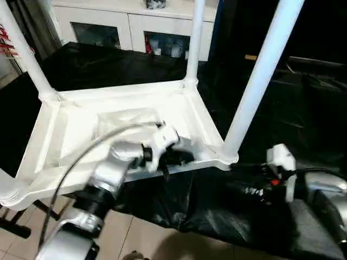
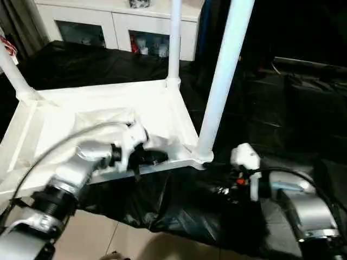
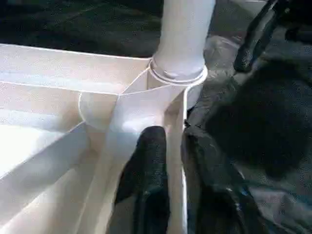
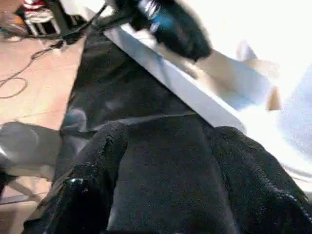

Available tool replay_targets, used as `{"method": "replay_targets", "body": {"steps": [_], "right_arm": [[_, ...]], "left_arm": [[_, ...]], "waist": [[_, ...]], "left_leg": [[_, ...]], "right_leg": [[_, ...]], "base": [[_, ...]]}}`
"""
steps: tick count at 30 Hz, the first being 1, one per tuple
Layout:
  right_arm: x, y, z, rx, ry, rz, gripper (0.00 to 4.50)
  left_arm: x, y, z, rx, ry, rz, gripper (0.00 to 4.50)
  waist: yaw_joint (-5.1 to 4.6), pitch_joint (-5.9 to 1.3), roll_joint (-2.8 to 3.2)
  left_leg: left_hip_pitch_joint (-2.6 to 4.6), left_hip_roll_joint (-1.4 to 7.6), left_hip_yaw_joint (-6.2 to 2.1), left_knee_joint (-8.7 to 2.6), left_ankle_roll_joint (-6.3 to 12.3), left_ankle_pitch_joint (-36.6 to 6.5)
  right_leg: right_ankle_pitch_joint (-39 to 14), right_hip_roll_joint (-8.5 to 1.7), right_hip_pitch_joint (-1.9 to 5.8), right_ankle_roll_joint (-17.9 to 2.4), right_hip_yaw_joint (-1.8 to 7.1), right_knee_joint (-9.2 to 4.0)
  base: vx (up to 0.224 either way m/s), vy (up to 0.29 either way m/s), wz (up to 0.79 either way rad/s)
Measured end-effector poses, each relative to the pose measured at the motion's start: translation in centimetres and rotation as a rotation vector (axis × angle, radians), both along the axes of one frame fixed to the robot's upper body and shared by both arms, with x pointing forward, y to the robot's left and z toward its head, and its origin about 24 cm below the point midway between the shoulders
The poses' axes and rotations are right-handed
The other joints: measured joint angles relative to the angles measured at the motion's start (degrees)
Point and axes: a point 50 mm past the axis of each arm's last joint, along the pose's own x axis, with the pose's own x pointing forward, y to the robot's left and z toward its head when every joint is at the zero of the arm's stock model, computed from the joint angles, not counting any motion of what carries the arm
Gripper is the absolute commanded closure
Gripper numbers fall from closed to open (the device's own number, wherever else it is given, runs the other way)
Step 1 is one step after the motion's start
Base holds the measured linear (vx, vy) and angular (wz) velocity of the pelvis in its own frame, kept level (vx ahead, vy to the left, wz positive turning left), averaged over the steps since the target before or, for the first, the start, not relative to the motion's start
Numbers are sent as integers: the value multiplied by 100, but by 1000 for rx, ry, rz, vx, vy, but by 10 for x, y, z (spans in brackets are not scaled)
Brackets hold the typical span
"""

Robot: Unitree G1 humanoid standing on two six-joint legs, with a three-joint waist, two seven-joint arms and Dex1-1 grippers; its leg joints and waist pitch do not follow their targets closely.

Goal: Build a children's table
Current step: Rotate leg to tighten

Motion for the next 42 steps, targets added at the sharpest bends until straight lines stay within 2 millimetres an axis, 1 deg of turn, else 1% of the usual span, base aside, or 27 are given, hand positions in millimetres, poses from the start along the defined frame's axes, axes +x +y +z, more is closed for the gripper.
{"method": "replay_targets", "body": {"steps": [2,3,4,5,6,7,9,11,12,14,15,17,18,20,22,23,24,26,27,28,30,33,35,37,42], "right_arm": [[1,7,-2,27,3,-1,138],[2,14,-3,44,1,-3,138],[4,19,-3,58,-3,-3,138],[5,23,-4,66,-5,-4,138],[7,29,-3,77,-14,-7,138],[12,36,-1,98,-27,-14,138],[18,49,0,129,-39,-30,138],[23,63,-1,157,-44,-59,138],[27,74,-3,170,-41,-80,138],[32,86,-4,182,-41,-110,138],[34,90,-5,187,-37,-124,138],[40,100,-7,202,-31,-172,138],[46,107,-9,210,-24,-222,138],[49,119,-12,222,-21,-268,138],[61,131,-16,211,-17,-379,138],[65,134,-16,204,-22,-421,138],[75,137,-15,195,-27,-528,138],[82,133,-13,188,-42,-599,138],[85,128,-14,190,-43,-646,138],[87,124,-16,194,-36,-678,138],[91,119,-19,196,-19,-730,138],[95,118,-18,212,-10,-781,138],[101,114,-17,219,-3,-845,138],[109,105,-15,225,-5,-922,138],[115,84,-15,220,-27,-1022,138]], "left_arm": [[-3,11,5,20,23,-17,337],[-7,20,9,40,41,-32,323],[-11,28,10,55,59,-44,323],[-13,34,11,69,78,-49,312],[-18,43,11,84,104,-53,292],[-24,51,11,99,130,-62,292],[-34,65,10,119,193,-74,280],[-42,74,11,127,235,-80,263],[-45,78,13,133,252,-79,254],[-47,78,14,131,263,-87,246],[-48,77,15,132,267,-91,228],[-51,78,16,149,274,-85,210],[-52,79,14,165,281,-72,206],[-53,77,10,186,287,-67,198],[-52,76,5,234,279,-45,173],[-52,75,3,247,275,-38,167],[-52,75,1,277,262,-25,167],[-51,76,0,297,250,-10,154],[-50,77,0,306,244,-3,141],[-50,77,0,308,234,0,141],[-48,78,0,320,217,15,120],[-48,79,0,326,207,21,95],[-47,80,0,333,197,24,85],[-46,80,0,340,177,37,71],[-42,83,-5,365,138,87,37]], "waist": [[-7,2,-3],[-20,4,-7],[-28,7,-11],[-18,8,-13],[-10,10,-16],[-27,12,-20],[-16,13,-32],[-4,15,-50],[2,17,-63],[18,19,-73],[20,19,-78],[-3,16,-93],[-20,13,-103],[-39,15,-107],[-91,17,-110],[-113,18,-111],[-144,20,-115],[-141,21,-124],[-144,20,-135],[-151,22,-145],[-167,35,-174],[-162,40,-190],[-141,41,-191],[-105,42,-194],[-5,42,-194]], "left_leg": [[-2,4,0,-3,0,-1],[-1,5,4,-8,0,0],[-1,8,4,-8,0,0],[-2,10,4,-8,-1,0],[3,11,4,-6,-2,1],[3,12,7,-4,-3,2],[-2,12,9,2,-4,2],[-2,12,10,4,-6,2],[-2,12,11,4,-11,5],[-4,12,16,5,-38,-3],[0,13,28,6,-44,-5],[2,13,36,9,-44,-5],[6,14,36,9,-47,-4],[6,14,36,6,-55,1],[4,17,34,2,-71,10],[3,17,34,2,-73,12],[2,17,32,1,-81,17],[2,18,30,1,-84,18],[2,18,30,2,-83,18],[3,18,30,3,-84,19],[5,19,30,8,-90,25],[8,21,29,9,-96,33],[7,22,29,9,-97,36],[3,25,34,9,-99,39],[1,31,39,17,-96,43]], "right_leg": [[-1,3,-1,-1,0,2],[-2,3,-5,-3,0,5],[-5,5,-7,-7,0,9],[-6,7,-8,-8,-1,10],[-6,7,-17,-7,-1,13],[-6,7,-26,-8,1,23],[-6,7,-36,-9,3,28],[-5,7,-37,-9,4,32],[-4,6,-37,-11,4,32],[-3,3,-30,-12,8,32],[-4,2,-25,-12,18,32],[-3,0,-21,-11,25,33],[-3,1,-21,-12,26,36],[-2,1,-23,-12,26,38],[-2,3,-29,-12,25,48],[-2,3,-32,-12,25,54],[-2,3,-36,-13,25,63],[-3,3,-35,-12,24,66],[-3,3,-33,-12,24,67],[-3,3,-33,-12,25,68],[-3,3,-34,-13,26,83],[-3,3,-35,-13,25,98],[-1,3,-35,-16,25,101],[-1,2,-29,-17,28,103],[-1,2,-16,-16,33,108]], "base": [[0,0,0],[0,0,0],[0,0,0],[0,0,0],[0,0,0],[0,0,0],[0,0,0],[0,0,0],[0,0,0],[0,0,0],[0,0,0],[0,0,0],[0,0,0],[0,0,0],[0,0,0],[0,0,0],[0,0,0],[0,0,0],[0,0,0],[0,0,0],[0,0,0],[0,0,0],[0,0,0],[0,0,0],[0,0,0]]}}
